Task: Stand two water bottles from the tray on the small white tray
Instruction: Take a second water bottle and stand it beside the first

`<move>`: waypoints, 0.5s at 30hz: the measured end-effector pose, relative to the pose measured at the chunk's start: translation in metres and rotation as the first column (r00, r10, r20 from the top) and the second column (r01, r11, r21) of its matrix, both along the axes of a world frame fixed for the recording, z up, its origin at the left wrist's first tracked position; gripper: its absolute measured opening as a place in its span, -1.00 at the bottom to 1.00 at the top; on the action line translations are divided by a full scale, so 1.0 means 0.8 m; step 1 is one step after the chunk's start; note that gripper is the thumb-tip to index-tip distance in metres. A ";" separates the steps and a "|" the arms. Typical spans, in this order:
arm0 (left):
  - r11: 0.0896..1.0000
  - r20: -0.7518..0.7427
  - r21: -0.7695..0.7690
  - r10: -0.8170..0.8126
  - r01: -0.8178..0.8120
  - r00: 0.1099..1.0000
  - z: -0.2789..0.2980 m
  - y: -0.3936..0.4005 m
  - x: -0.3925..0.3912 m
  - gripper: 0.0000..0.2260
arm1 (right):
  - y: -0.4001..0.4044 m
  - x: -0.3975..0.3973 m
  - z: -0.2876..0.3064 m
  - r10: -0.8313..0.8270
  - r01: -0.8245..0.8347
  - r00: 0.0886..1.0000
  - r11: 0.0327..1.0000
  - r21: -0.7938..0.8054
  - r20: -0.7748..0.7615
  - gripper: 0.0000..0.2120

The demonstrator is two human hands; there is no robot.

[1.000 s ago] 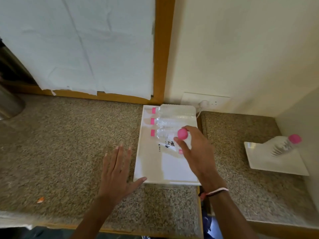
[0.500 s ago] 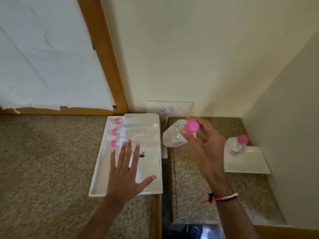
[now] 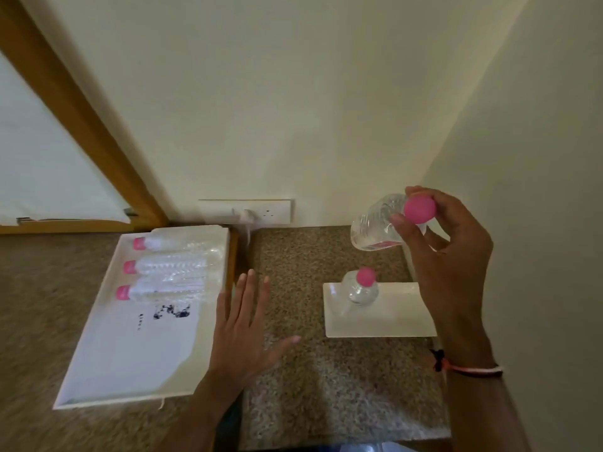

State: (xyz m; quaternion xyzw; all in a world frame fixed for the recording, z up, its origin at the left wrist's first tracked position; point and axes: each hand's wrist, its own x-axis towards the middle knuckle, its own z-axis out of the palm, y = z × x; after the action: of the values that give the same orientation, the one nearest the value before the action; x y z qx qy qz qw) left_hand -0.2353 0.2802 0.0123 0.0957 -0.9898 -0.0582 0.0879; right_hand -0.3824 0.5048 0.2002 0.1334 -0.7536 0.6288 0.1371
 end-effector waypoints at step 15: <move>0.989 0.194 0.126 -0.099 0.076 0.976 -0.096 0.054 -0.041 -0.05 | 0.102 -0.036 -0.124 -0.035 -0.051 0.975 0.926 0.375 0.219 -0.67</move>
State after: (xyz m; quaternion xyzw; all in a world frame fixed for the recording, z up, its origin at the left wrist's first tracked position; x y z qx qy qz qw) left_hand -0.2680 0.3232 -0.0647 0.0622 -0.9917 -0.1104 -0.0204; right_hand -0.4112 0.5867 0.1009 0.0894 -0.8706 0.4833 0.0215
